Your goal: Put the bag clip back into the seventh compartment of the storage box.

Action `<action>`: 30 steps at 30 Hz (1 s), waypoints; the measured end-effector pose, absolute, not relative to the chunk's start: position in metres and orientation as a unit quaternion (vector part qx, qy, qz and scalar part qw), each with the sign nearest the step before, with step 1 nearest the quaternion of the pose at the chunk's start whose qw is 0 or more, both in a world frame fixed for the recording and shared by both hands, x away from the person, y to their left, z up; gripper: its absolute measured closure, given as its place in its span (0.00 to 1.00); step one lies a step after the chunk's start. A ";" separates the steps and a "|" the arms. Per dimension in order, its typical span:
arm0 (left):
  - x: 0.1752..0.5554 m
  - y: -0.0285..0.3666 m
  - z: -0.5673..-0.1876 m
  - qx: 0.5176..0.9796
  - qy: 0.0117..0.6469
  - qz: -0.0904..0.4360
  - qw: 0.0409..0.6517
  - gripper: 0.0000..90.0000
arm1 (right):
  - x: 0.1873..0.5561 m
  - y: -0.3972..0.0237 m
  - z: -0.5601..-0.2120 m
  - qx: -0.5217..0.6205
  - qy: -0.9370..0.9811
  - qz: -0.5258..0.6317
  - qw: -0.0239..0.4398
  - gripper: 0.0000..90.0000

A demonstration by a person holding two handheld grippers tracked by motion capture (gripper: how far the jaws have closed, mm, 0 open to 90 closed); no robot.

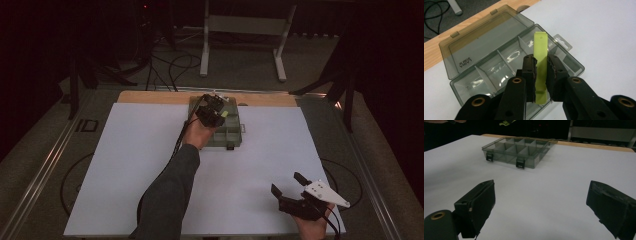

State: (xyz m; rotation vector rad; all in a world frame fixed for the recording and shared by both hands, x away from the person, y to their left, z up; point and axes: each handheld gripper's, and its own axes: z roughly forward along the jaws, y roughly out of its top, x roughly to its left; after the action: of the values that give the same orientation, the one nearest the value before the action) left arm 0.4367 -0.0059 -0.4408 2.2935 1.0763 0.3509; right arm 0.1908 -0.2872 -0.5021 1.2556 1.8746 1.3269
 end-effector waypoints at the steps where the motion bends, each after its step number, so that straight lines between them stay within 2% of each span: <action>1: 0.437 -0.006 -0.442 0.858 0.404 0.131 0.287 0.88 | 0.191 -0.287 -0.502 0.463 0.692 0.490 0.259 0.09; 30: 0.447 -0.017 -0.477 0.856 0.427 0.114 0.266 0.88 | 0.190 -0.289 -0.500 0.466 0.686 0.495 0.259 0.09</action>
State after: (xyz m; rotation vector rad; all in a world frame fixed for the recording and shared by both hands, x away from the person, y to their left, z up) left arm 0.4474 -0.0168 -0.4771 2.3122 1.1535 0.3079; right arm 0.1900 -0.2888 -0.5004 1.2641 1.8582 1.3429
